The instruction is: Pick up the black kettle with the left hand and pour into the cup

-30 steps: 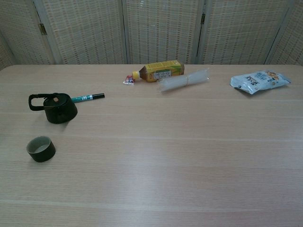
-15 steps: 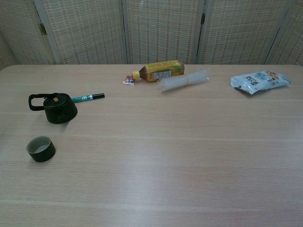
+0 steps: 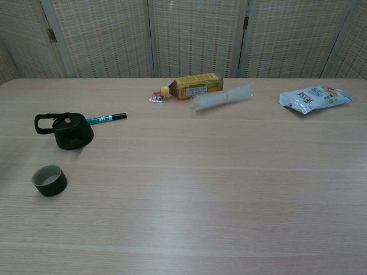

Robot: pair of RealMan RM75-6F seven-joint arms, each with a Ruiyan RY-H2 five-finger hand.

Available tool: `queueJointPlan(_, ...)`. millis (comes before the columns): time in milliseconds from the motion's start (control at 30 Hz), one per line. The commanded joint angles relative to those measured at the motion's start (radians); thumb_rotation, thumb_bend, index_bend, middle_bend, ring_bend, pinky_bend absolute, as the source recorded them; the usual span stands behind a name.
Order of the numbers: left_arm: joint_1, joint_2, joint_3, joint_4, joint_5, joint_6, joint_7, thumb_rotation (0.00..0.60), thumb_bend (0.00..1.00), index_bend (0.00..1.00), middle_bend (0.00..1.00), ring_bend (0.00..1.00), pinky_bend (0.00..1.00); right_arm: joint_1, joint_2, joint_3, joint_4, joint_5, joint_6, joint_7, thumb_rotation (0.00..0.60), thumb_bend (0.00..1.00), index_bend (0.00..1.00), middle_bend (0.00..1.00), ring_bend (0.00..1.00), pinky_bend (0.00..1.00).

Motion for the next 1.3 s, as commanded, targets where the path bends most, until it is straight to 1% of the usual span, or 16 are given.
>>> queueJointPlan(33,-0.062,-0.014,-0.024,0.043,-0.061,-0.097,-0.017,0.600,0.27,0.14,0.17,0.15,0.00,0.000,0.007,0.000,-0.007,-0.006,0.004,-0.001,0.600,0.39,0.06,0.18,0.22,0.03)
queueJointPlan(133,-0.103,-0.032,-0.031,0.086,-0.098,-0.165,-0.011,0.600,0.23,0.14,0.17,0.15,0.00,-0.001,0.015,-0.001,-0.013,-0.009,0.003,0.002,0.600,0.39,0.06,0.18,0.22,0.04)
queueJointPlan(233,-0.138,-0.052,-0.037,0.127,-0.127,-0.217,-0.008,0.600,0.21,0.14,0.18,0.15,0.00,-0.001,0.021,-0.003,-0.017,-0.008,0.000,0.001,0.600,0.39,0.06,0.18,0.22,0.05)
queueJointPlan(467,-0.198,-0.095,-0.047,0.220,-0.195,-0.312,-0.012,0.600,0.21,0.14,0.18,0.15,0.00,-0.002,0.026,-0.005,-0.020,-0.007,-0.004,0.005,0.600,0.39,0.06,0.18,0.22,0.05)
queueJointPlan(600,-0.236,-0.114,-0.041,0.273,-0.247,-0.387,0.014,0.600,0.20,0.14,0.18,0.15,0.00,-0.002,0.026,-0.005,-0.019,-0.007,-0.005,0.006,0.600,0.39,0.06,0.18,0.23,0.05)
queueJointPlan(833,-0.293,-0.152,-0.036,0.343,-0.334,-0.466,0.073,0.600,0.20,0.17,0.19,0.16,0.00,-0.002,0.025,-0.004,-0.018,-0.002,-0.009,0.006,0.600,0.39,0.06,0.18,0.22,0.05)
queueJointPlan(867,-0.301,-0.156,-0.036,0.350,-0.343,-0.475,0.078,0.591,0.20,0.17,0.20,0.16,0.00,-0.002,0.025,-0.004,-0.018,-0.002,-0.009,0.006,0.600,0.39,0.06,0.18,0.22,0.05)
queueJointPlan(967,-0.325,-0.170,-0.030,0.371,-0.370,-0.506,0.099,0.527,0.20,0.19,0.20,0.17,0.00,-0.004,0.023,-0.005,-0.016,0.000,-0.009,0.005,0.600,0.39,0.06,0.18,0.23,0.05)
queueJointPlan(1067,-0.348,-0.183,-0.027,0.385,-0.404,-0.536,0.115,0.478,0.20,0.20,0.21,0.17,0.00,-0.007,0.024,-0.005,-0.014,0.003,-0.007,0.008,0.600,0.39,0.06,0.18,0.23,0.05)
queueJointPlan(1167,-0.367,-0.193,-0.025,0.391,-0.425,-0.550,0.123,0.458,0.20,0.21,0.21,0.17,0.00,-0.010,0.024,-0.005,-0.012,0.007,-0.004,0.010,0.600,0.39,0.06,0.18,0.23,0.05)
queueJointPlan(1300,-0.391,-0.201,-0.010,0.393,-0.445,-0.559,0.156,0.463,0.19,0.25,0.24,0.18,0.00,-0.012,0.022,-0.005,-0.007,0.008,-0.003,0.014,0.600,0.39,0.06,0.18,0.23,0.05)
